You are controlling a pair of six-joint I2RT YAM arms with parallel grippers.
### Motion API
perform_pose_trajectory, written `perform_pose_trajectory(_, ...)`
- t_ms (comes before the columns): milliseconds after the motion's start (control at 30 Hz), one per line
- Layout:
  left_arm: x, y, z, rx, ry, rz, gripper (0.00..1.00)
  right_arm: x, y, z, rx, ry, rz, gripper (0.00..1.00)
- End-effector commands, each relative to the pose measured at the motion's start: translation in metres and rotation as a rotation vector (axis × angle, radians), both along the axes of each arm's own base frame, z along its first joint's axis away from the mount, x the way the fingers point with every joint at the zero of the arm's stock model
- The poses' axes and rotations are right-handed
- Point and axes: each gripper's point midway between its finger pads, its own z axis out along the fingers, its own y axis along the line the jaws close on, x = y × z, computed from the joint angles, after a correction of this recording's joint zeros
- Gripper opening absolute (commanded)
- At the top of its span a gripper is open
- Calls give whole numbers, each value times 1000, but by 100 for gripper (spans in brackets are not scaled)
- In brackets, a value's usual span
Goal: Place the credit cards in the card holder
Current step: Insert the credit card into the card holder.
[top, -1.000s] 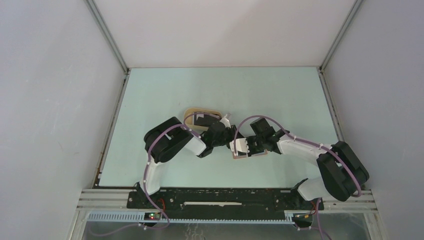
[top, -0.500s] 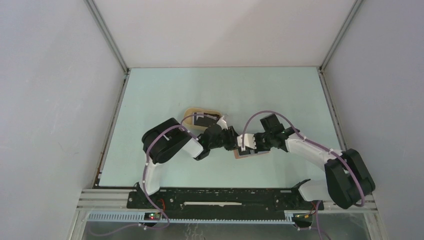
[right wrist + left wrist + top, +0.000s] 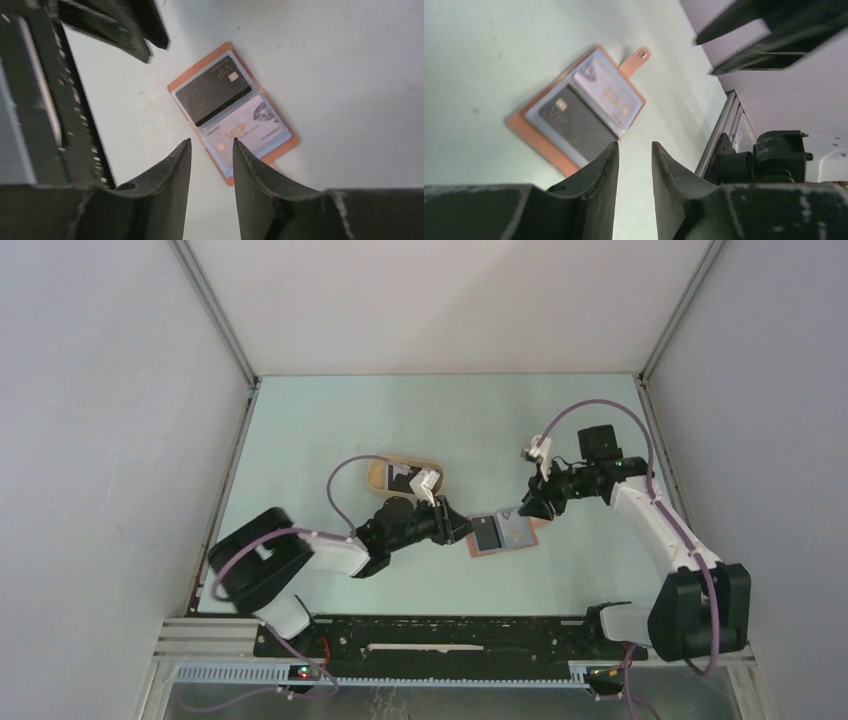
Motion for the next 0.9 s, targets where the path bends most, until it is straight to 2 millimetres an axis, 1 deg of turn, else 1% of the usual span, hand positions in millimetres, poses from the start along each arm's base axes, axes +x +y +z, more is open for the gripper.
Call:
perform_pose_trajectory(0,11,22,42,157,-339,69,36,-18,-3,4,147,404,-163,45)
perform_pose_trajectory(100,15,38,66,246,-481,150,37,-9,-13,-9,138,489,-241,46)
perform_pose_trajectory(233,14,59,92,318,-606,250,45,3,-19,-29,105,546,-312,47)
perform_pose_trajectory(267,14,66,96,319,-618,274,50,6,-21,-34,90,557,-330,47)
perform_pose_trajectory(333,16,81,103,304,-632,341,66,12,-24,-44,69,581,-364,48)
perform_pose_trajectory(367,17,90,105,294,-637,377,75,14,-25,-48,62,595,-375,48)
perform_pose_trajectory(400,19,98,107,281,-637,423,89,16,-25,-51,60,608,-382,48)
perform_pose_trajectory(433,21,108,107,273,-620,476,98,18,-25,-55,58,622,-390,48)
perform_pose_trajectory(500,25,122,102,252,-576,554,100,22,-25,-62,48,640,-403,48)
perform_pose_trajectory(533,25,121,100,244,-570,546,100,23,-25,-66,37,645,-406,48)
perform_pose_trajectory(567,22,117,99,238,-576,512,100,24,-24,-71,22,652,-407,48)
perform_pose_trajectory(633,17,103,95,228,-587,432,100,25,-23,-79,-12,661,-416,48)
perform_pose_trajectory(767,7,70,73,191,-542,291,100,29,-25,-92,-57,673,-441,48)
perform_pose_trajectory(867,1,52,58,144,-496,234,99,33,-27,-97,-72,675,-459,48)
